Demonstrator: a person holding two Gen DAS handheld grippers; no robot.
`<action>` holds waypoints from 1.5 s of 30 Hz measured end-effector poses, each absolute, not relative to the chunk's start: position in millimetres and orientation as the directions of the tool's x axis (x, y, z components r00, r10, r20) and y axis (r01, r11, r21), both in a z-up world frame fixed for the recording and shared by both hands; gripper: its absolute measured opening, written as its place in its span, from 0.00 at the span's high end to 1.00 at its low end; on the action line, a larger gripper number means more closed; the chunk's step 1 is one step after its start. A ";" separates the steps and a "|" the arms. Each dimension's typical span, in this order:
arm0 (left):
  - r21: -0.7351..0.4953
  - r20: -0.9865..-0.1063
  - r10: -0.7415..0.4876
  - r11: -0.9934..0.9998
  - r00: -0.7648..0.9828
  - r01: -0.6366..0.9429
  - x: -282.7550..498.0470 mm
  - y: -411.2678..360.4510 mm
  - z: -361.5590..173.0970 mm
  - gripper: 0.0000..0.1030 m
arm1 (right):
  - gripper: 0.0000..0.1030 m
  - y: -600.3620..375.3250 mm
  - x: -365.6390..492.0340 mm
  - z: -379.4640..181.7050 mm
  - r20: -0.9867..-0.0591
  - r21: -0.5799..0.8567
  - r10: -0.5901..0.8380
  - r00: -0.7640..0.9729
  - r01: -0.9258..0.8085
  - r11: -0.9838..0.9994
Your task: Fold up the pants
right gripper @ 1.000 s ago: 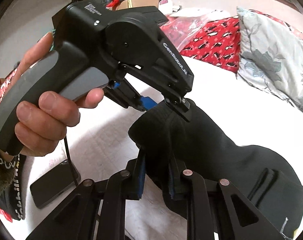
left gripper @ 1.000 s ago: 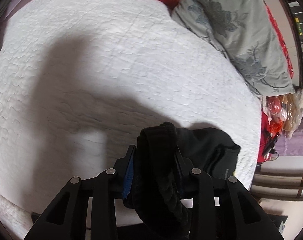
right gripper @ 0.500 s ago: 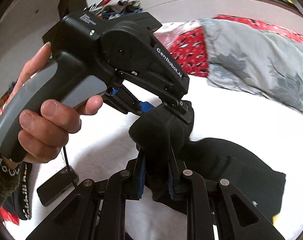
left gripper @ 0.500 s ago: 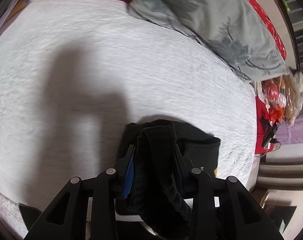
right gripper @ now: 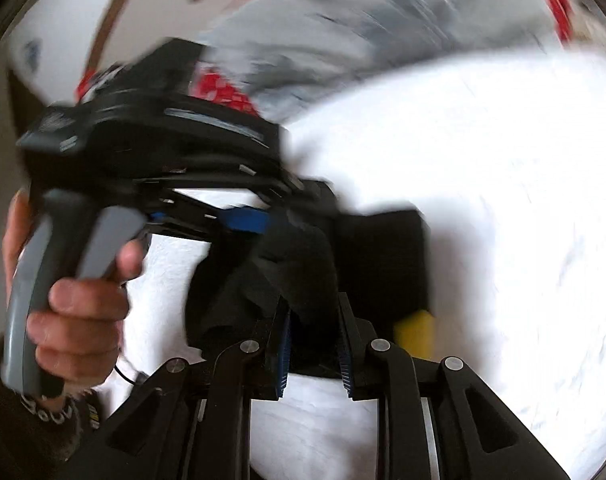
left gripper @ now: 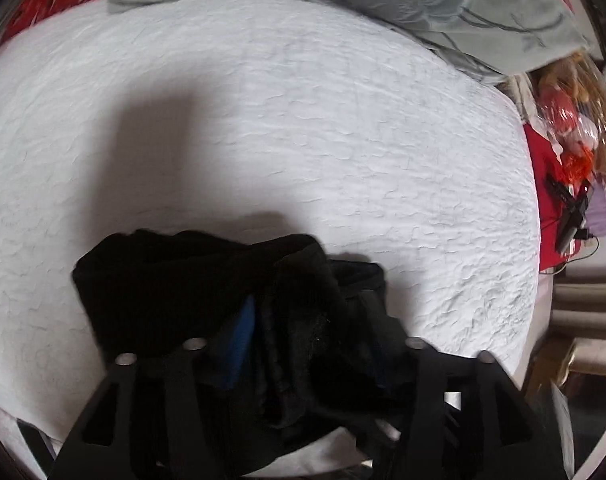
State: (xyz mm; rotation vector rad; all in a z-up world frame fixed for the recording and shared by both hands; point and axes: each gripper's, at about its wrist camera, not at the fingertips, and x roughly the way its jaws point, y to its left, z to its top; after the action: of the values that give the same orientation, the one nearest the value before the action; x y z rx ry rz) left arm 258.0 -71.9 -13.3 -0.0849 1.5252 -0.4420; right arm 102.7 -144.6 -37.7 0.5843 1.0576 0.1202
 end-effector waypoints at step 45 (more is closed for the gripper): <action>-0.460 -0.869 -0.407 0.873 0.281 -0.159 231.1 73.1 -17.2 0.35 | 0.72 -207.9 170.4 -40.8 -0.767 0.585 0.473 0.433 0.168 0.794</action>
State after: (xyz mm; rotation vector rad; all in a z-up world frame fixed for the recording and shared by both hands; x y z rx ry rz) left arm 231.1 73.1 -17.2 -0.5174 1.2912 -0.1768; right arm 170.4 -207.9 -40.8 0.6595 1.1272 0.2081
